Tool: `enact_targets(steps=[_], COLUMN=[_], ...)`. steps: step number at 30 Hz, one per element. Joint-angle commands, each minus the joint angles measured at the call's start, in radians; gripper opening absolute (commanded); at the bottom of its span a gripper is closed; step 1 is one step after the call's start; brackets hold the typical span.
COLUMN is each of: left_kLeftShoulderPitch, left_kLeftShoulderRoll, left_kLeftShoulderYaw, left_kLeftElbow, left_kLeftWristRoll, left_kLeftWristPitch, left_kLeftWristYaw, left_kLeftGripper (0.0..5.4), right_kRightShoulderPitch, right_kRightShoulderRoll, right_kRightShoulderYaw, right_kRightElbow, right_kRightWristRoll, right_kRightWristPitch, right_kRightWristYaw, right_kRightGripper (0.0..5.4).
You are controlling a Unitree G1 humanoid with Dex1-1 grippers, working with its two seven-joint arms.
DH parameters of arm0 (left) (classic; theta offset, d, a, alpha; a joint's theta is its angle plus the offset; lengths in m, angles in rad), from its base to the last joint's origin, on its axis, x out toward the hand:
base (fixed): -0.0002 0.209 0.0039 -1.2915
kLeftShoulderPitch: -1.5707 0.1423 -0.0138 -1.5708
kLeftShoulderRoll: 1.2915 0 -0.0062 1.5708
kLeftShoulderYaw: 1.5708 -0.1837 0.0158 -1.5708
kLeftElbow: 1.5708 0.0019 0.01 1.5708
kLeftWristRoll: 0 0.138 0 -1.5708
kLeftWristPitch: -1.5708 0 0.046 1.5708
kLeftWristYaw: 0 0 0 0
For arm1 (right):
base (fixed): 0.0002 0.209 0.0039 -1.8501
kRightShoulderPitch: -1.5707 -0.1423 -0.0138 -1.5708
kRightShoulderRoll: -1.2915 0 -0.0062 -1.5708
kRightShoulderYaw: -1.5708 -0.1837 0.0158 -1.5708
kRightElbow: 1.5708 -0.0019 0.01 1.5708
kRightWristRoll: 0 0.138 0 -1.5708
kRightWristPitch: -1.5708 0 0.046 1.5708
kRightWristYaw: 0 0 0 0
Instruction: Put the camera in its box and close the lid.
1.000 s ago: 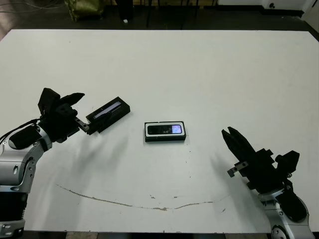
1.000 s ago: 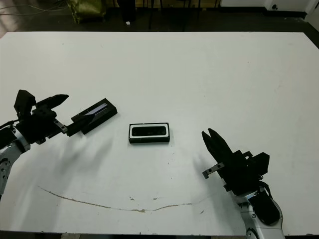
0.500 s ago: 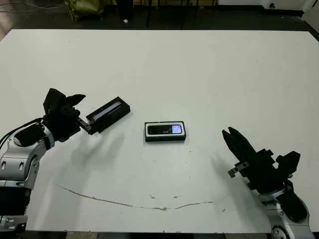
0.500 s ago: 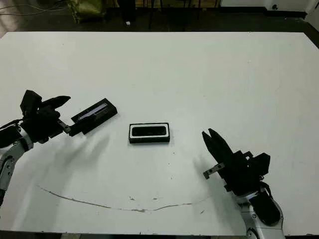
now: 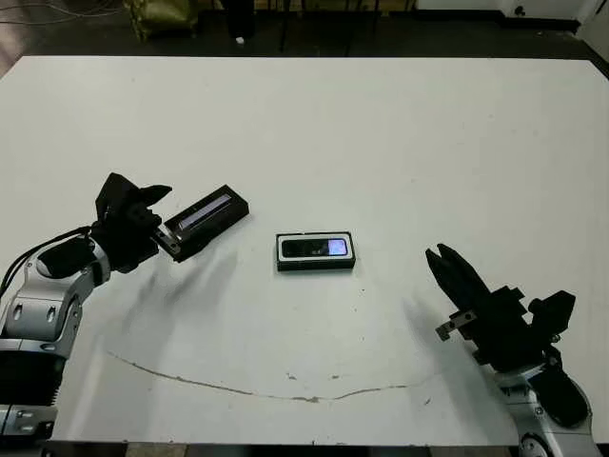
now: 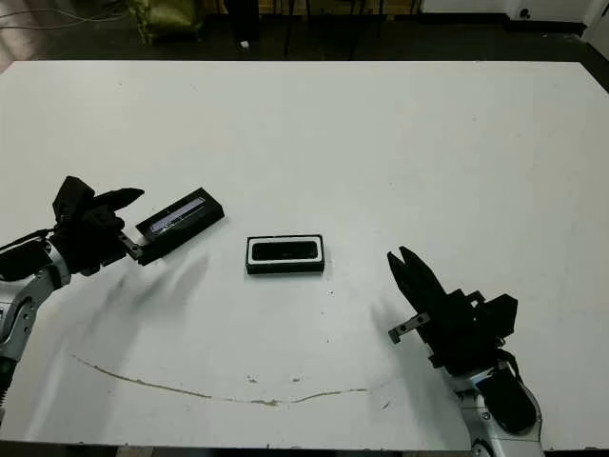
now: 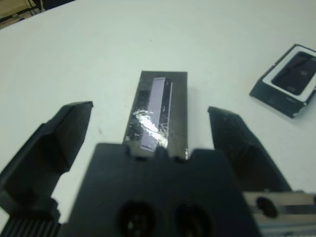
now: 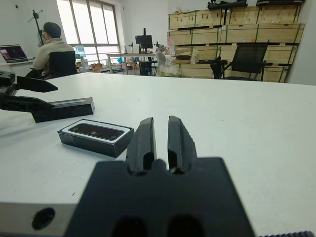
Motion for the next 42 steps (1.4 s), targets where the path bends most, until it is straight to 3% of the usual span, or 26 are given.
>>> enact_targets(steps=[1, 23, 29, 32, 42], left_kLeftShoulderPitch=[-0.002, -0.043, -0.049, -0.042, -0.052], left_kLeftShoulderRoll=[0.013, 0.005, -0.025, -0.037, -0.037], left_kLeftShoulderYaw=[-0.013, -0.06, -0.048, -0.051, -0.053], left_kLeftElbow=[0.035, 0.16, 0.193, 0.214, 0.272], left_kLeftWristRoll=[0.017, 0.105, 0.083, 0.086, 0.069], left_kLeftWristPitch=[0.006, -0.005, 0.024, -0.03, -0.113], left_kLeftWristYaw=[-0.014, 0.012, 0.029, 0.031, -0.03], left_kLeftGripper=[5.39, 5.39, 5.39, 4.98, 2.63], right_kRightShoulderPitch=[0.011, 0.016, 0.021, 0.016, 0.006], right_kRightShoulderRoll=[-0.004, 0.0, -0.002, -0.001, -0.011], right_kRightShoulderYaw=[-0.002, -0.003, -0.001, -0.001, -0.002], right_kRightElbow=[0.006, 0.018, 0.012, 0.011, -0.002], right_kRightWristRoll=[-0.001, 0.007, -0.001, 0.002, -0.01], right_kRightWristPitch=[0.014, 0.006, 0.005, 0.002, 0.016], right_kRightWristYaw=[-0.003, 0.001, -0.004, 0.002, -0.005], right_kRightGripper=[0.0, 0.0, 0.0, 0.0, 0.0])
